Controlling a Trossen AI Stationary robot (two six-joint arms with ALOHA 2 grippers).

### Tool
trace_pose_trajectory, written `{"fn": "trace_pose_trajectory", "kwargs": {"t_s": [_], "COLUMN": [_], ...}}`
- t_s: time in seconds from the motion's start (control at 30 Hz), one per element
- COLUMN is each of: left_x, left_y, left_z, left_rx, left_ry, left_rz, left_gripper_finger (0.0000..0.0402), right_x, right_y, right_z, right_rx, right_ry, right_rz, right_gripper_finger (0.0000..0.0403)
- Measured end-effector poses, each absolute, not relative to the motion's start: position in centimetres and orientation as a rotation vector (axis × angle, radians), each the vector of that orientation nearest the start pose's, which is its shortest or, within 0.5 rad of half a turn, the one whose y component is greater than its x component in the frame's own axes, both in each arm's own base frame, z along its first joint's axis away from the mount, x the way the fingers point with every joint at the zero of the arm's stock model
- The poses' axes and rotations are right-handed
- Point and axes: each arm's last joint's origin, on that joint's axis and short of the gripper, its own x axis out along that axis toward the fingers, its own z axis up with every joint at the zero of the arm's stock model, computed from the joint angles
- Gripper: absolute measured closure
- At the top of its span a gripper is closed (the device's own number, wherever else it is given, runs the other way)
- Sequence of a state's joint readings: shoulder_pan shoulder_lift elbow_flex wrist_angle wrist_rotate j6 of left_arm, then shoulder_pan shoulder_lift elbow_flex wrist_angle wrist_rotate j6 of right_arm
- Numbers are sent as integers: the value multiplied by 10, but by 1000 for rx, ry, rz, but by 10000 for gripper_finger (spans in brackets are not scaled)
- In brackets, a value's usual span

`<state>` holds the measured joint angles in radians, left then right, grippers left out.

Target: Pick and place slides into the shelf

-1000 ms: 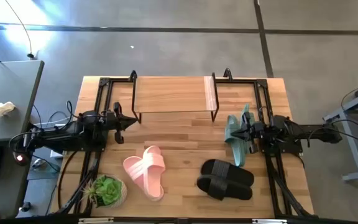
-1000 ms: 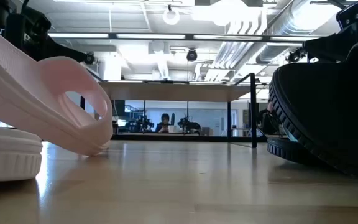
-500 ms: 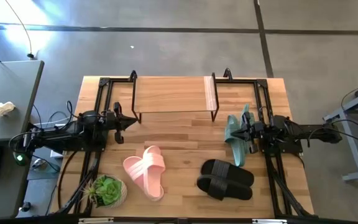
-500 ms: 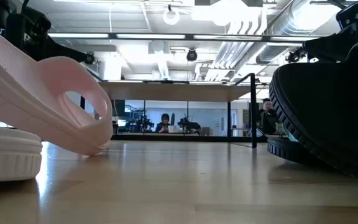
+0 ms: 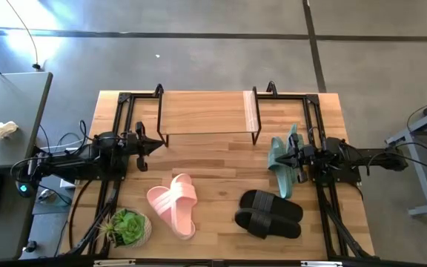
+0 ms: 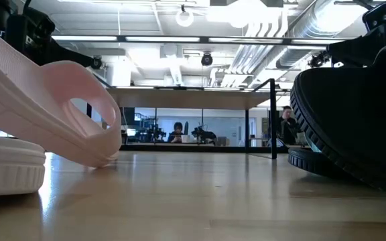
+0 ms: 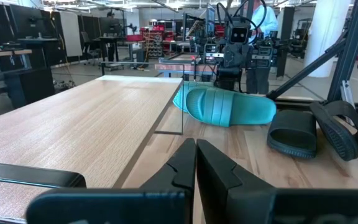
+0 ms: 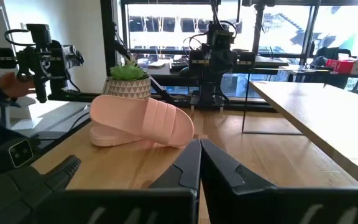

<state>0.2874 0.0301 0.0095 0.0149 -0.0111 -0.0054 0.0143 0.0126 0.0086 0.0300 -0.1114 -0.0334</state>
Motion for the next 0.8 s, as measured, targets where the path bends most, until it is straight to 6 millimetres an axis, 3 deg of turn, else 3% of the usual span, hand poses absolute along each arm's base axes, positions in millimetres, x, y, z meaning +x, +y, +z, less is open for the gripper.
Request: {"fn": "trace_pose_trajectory", "kwargs": {"t_s": [0.43,0.63,0.8], "left_x": [95,94,93], "left_y": [28,25,22], "left_z": [166,182,190], "left_rx": [-10,-338,-473], "left_ry": [1,-189,-260], "left_rz": [298,151,35], "left_gripper_finger": [399,399,399], "right_x": [98,98,97], "right_y": [5,5,5], "right_z": [168,172,180], "right_rx": [-35,97,234], "right_ry": [-28,-55,-136], "right_rz": [125,128,143], "right_gripper_finger": [403,403,403]}}
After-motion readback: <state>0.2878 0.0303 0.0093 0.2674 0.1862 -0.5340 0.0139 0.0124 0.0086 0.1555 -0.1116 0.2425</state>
